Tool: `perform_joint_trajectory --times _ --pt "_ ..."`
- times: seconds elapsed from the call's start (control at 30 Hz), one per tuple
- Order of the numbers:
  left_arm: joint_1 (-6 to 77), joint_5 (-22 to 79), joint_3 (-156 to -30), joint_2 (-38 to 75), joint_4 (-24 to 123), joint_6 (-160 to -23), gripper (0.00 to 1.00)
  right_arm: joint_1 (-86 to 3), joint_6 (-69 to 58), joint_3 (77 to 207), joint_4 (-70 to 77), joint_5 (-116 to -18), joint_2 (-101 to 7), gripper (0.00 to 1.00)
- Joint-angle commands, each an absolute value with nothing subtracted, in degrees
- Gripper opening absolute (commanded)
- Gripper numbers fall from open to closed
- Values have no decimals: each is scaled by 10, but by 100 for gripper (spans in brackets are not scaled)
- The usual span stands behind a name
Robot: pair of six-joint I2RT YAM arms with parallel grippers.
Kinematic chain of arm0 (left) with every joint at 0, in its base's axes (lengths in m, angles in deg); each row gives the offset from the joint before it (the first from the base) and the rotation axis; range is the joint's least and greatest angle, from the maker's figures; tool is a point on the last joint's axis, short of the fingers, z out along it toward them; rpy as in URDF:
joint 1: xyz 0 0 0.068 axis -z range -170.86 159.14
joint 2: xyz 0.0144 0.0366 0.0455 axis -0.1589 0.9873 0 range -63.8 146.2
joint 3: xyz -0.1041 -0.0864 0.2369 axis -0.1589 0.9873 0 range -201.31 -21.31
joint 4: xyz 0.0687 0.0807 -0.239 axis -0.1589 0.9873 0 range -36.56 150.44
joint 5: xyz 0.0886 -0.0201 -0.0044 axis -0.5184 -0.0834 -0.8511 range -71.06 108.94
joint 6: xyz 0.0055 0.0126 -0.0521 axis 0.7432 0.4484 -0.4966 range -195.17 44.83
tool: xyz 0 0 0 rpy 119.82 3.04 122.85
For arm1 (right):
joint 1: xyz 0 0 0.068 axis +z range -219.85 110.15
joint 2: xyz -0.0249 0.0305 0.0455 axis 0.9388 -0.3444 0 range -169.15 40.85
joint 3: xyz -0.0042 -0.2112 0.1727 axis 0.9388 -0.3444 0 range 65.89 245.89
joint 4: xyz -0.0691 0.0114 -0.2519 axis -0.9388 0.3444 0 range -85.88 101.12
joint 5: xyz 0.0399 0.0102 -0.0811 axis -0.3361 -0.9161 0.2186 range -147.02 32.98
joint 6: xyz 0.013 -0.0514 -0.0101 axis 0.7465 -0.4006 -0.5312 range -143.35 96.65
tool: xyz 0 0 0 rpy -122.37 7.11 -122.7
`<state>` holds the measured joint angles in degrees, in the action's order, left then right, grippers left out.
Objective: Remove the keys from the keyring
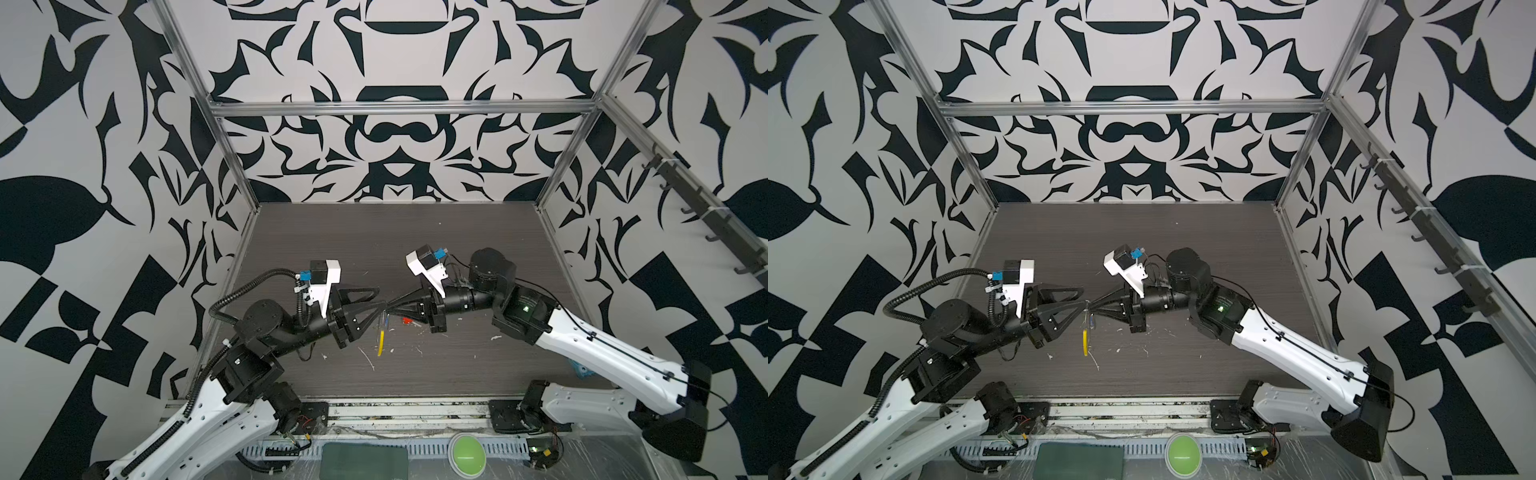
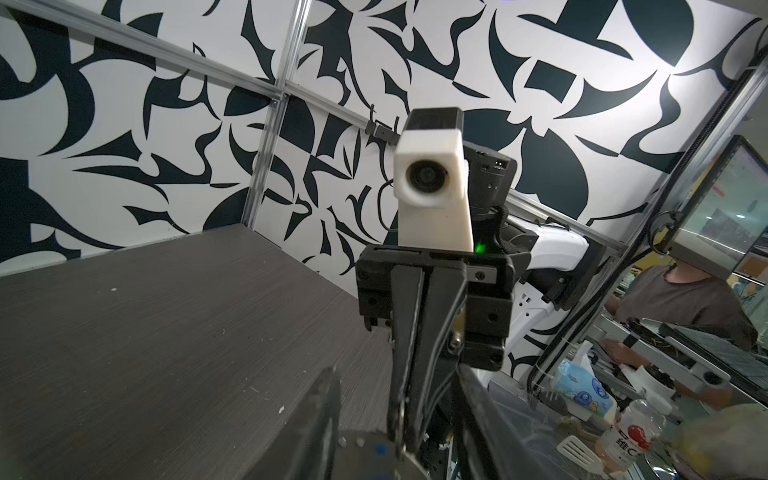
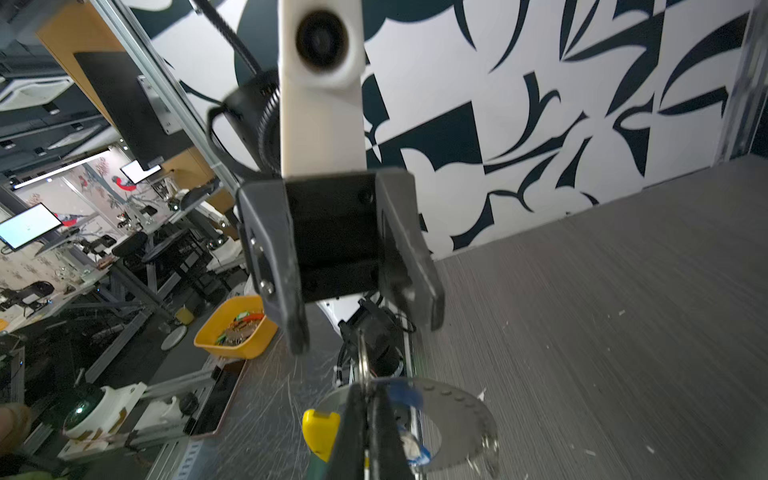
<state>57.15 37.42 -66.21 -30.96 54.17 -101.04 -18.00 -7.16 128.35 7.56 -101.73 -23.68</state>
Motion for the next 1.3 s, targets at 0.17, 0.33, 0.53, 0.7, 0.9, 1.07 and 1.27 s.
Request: perform_joint_trajectory --times 0.17,0.33,0.53,0.7,0.9,1.07,1.27 --pt "571 421 -795 -258 784 -951 39 -178 -181 1395 288 -1027 -235 0" --pt "571 463 -854 -204 880 -921 36 -178 -217 1452 377 -1030 -266 0" --pt "571 480 -890 -167 935 -905 32 -179 -239 1493 439 -1024 -292 0" --pt "571 489 -897 -160 938 -899 25 -178 -242 1501 450 -1013 -296 0" --pt "571 501 -898 -150 930 -898 22 -179 -240 1505 451 -1010 -301 0" --pt "571 509 -899 -141 923 -898 19 -179 -240 1511 457 -1011 -308 0" --pt "571 520 -898 -132 915 -897 14 -179 -238 1515 456 -1011 -310 0"
